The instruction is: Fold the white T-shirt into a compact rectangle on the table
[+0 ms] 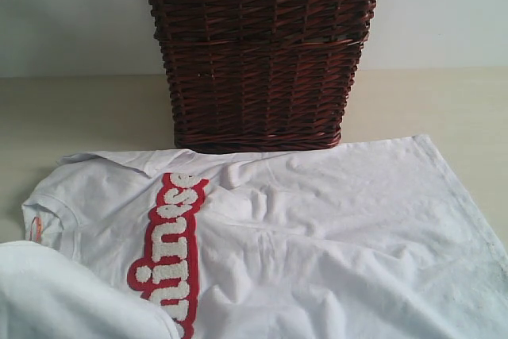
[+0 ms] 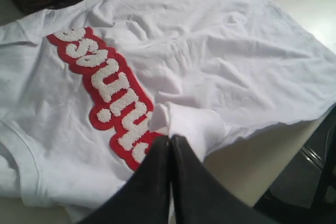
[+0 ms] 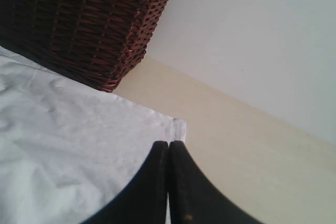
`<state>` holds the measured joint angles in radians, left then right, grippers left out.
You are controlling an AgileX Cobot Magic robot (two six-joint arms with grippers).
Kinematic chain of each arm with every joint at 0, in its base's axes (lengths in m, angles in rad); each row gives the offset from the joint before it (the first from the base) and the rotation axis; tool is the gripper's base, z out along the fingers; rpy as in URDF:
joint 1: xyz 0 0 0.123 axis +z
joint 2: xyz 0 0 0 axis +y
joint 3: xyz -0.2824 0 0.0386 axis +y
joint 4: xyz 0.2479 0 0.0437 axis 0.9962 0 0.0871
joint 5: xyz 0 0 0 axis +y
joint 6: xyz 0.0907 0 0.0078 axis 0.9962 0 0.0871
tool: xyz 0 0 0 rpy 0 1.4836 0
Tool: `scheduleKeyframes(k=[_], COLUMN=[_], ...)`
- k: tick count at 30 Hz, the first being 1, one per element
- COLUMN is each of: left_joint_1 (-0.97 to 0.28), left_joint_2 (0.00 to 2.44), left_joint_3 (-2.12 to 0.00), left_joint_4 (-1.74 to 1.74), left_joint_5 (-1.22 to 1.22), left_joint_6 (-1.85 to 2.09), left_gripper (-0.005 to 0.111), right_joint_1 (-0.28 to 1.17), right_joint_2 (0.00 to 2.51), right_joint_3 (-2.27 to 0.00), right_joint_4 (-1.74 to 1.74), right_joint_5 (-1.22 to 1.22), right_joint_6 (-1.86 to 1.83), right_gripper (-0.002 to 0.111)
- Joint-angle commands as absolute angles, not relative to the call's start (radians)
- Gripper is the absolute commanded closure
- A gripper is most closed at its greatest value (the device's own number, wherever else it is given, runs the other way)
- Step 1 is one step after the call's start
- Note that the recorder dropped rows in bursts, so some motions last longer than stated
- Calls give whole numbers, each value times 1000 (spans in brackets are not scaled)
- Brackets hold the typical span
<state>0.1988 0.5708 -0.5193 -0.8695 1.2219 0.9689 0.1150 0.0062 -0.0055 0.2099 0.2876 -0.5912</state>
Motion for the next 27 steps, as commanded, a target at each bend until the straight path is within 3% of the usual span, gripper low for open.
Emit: scheduleKeyframes(k=[1, 9, 17, 19, 23, 27], left_joint_1=[196, 196, 196, 196, 196, 196], left_joint_2=[566, 566, 566, 566, 566, 597], left_joint_3=[-513, -498, -498, -498, -500, -531], left_joint_4=[-887, -879, -879, -879, -886, -895], left_joint_5=[1221, 1221, 1221, 1221, 1221, 1157], left_joint_6=[856, 837, 730, 716, 790, 840], left_gripper=[107, 103, 64, 59, 63, 81], right_joint_1=[117, 117, 117, 117, 117, 117], right_joint_2=[0, 0, 0, 0, 0, 0], right_joint_3=[0, 0, 0, 0, 0, 0], right_joint_4=[212, 212, 212, 212, 212, 212], right_joint_5=[282, 282, 282, 282, 282, 282], right_joint_6=[-589, -589, -589, -589, -589, -589], right_gripper=[108, 108, 108, 108, 108, 108])
